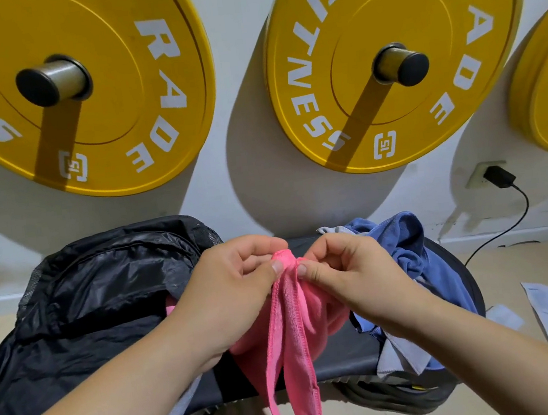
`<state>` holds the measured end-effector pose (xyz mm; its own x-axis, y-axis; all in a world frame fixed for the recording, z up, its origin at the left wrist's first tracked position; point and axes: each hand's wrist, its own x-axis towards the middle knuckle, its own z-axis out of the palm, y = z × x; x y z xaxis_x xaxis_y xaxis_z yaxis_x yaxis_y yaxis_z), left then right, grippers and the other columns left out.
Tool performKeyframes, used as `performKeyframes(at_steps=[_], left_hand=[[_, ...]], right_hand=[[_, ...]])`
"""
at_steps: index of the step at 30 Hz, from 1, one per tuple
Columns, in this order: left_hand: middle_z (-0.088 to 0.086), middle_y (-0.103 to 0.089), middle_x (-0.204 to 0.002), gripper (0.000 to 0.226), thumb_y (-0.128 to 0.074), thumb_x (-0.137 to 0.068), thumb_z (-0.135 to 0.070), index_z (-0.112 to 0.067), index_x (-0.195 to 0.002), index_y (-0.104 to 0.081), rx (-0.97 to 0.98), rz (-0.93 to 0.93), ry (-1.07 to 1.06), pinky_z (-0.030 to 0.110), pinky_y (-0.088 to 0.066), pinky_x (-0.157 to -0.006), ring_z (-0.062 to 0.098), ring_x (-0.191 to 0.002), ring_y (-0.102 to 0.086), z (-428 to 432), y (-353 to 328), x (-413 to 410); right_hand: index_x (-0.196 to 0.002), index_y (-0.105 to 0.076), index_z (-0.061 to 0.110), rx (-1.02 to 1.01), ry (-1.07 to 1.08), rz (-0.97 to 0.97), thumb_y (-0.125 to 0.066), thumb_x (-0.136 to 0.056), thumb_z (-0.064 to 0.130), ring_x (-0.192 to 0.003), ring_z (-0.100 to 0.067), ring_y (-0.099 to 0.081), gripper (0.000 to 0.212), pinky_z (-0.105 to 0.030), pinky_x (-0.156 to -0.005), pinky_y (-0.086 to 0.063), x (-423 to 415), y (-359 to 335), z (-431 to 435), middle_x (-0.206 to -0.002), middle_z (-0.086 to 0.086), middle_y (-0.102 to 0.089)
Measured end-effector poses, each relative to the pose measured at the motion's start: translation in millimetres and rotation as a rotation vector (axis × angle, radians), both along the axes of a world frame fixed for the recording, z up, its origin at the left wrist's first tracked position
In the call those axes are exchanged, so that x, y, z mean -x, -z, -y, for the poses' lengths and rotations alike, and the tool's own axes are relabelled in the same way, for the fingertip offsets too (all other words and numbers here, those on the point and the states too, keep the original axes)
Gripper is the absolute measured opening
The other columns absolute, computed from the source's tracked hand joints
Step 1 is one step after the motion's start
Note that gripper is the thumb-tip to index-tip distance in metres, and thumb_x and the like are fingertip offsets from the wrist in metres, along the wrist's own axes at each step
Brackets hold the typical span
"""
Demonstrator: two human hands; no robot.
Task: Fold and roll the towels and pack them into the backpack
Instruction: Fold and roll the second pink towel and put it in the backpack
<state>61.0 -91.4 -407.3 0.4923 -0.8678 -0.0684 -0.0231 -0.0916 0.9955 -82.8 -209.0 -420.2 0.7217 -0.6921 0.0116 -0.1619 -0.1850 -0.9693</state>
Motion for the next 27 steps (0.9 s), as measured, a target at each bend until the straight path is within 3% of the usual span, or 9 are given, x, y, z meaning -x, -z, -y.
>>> performKeyframes(at_steps=[3,5,7,10,14,19,21,24,27], left_hand=[[0.001,-0.080,-0.093,0.022,-0.063,-0.096,-0.002,-0.017,-0.106,-0.074,0.011,0.067,0.030,0.027,-0.057,-0.082,0.012,-0.085,-0.075,0.0,-0.8,-1.3],[0.002,-0.080,-0.091,0.022,-0.062,-0.096,-0.001,-0.017,-0.104,-0.074,0.014,0.108,0.060,0.025,-0.058,-0.082,0.011,-0.085,-0.075,-0.5,-0.1,0.1],[0.001,-0.080,-0.092,0.024,-0.061,-0.096,0.001,-0.017,-0.104,-0.074,0.014,0.128,0.076,0.026,-0.058,-0.086,0.013,-0.089,-0.076,-1.3,1.1,1.4],[-0.004,-0.080,-0.096,0.024,-0.064,-0.095,-0.001,-0.019,-0.105,-0.076,0.023,0.156,0.082,0.025,-0.057,-0.089,0.009,-0.094,-0.075,-1.9,2.4,2.7],[-0.001,-0.079,-0.094,0.021,-0.073,-0.090,-0.008,-0.026,-0.097,-0.079,0.039,0.147,0.086,0.030,-0.057,-0.090,0.011,-0.092,-0.074,-2.4,3.0,5.6],[0.012,-0.077,-0.087,0.028,-0.081,-0.081,-0.004,-0.029,-0.094,-0.079,0.056,0.115,0.080,0.047,-0.058,-0.081,0.016,-0.074,-0.065,-3.1,2.3,7.3],[0.010,-0.078,-0.086,0.023,-0.080,-0.083,-0.005,-0.025,-0.094,-0.079,0.049,0.118,0.075,0.055,-0.059,-0.081,0.018,-0.074,-0.067,-2.5,1.9,6.8],[0.006,-0.078,-0.083,0.020,-0.078,-0.083,-0.003,-0.021,-0.093,-0.079,0.052,0.154,0.066,0.039,-0.058,-0.072,0.011,-0.071,-0.065,-2.5,1.6,6.9],[-0.002,-0.079,-0.087,0.021,-0.080,-0.081,-0.003,-0.021,-0.092,-0.078,0.048,0.217,0.086,0.033,-0.051,-0.068,0.012,-0.070,-0.061,-4.5,-0.7,7.8]], right_hand=[[-0.086,-0.072,0.015,0.042,0.041,0.016,-0.083,-0.084,0.025,-0.056,-0.030,-0.055,0.015,-0.047,-0.057,-0.049,-0.1,3.3,3.7,-0.072,-0.037,-0.061],[-0.088,-0.076,0.020,0.052,0.044,0.029,-0.085,-0.081,0.025,-0.054,-0.029,-0.052,0.012,-0.042,-0.056,-0.046,1.4,1.4,3.4,-0.063,-0.028,-0.061],[-0.089,-0.080,0.019,0.006,0.028,0.054,-0.085,-0.080,0.023,-0.065,-0.047,-0.065,0.011,-0.052,-0.059,-0.056,2.8,-2.0,1.2,-0.074,-0.023,-0.072],[-0.088,-0.082,0.014,-0.039,0.014,0.074,-0.083,-0.081,0.020,-0.086,-0.044,-0.073,0.010,-0.059,-0.074,-0.059,4.4,-3.6,-0.2,-0.084,-0.020,-0.077],[-0.086,-0.080,0.010,-0.040,0.014,0.077,-0.082,-0.082,0.017,-0.082,-0.029,-0.072,0.009,-0.055,-0.084,-0.057,5.4,-2.2,-1.5,-0.085,-0.018,-0.077],[-0.091,-0.078,0.016,-0.109,0.031,0.074,-0.088,-0.071,0.039,-0.072,-0.033,-0.054,0.031,-0.060,-0.069,-0.050,3.6,1.9,-3.9,-0.080,-0.039,-0.064],[-0.094,-0.077,0.018,-0.133,0.011,0.093,-0.087,-0.071,0.040,-0.079,-0.048,-0.064,0.034,-0.073,-0.081,-0.051,2.6,4.4,-4.4,-0.094,-0.041,-0.066],[-0.097,-0.076,0.017,-0.155,-0.015,0.125,-0.090,-0.070,0.043,-0.101,-0.063,-0.059,0.040,-0.074,-0.088,-0.049,2.9,5.8,-4.3,-0.103,-0.035,-0.068],[-0.110,-0.072,0.016,-0.173,-0.028,0.140,-0.088,-0.076,0.023,-0.106,-0.049,-0.066,0.038,-0.062,-0.093,-0.055,4.6,5.5,-2.9,-0.108,-0.018,-0.074]])
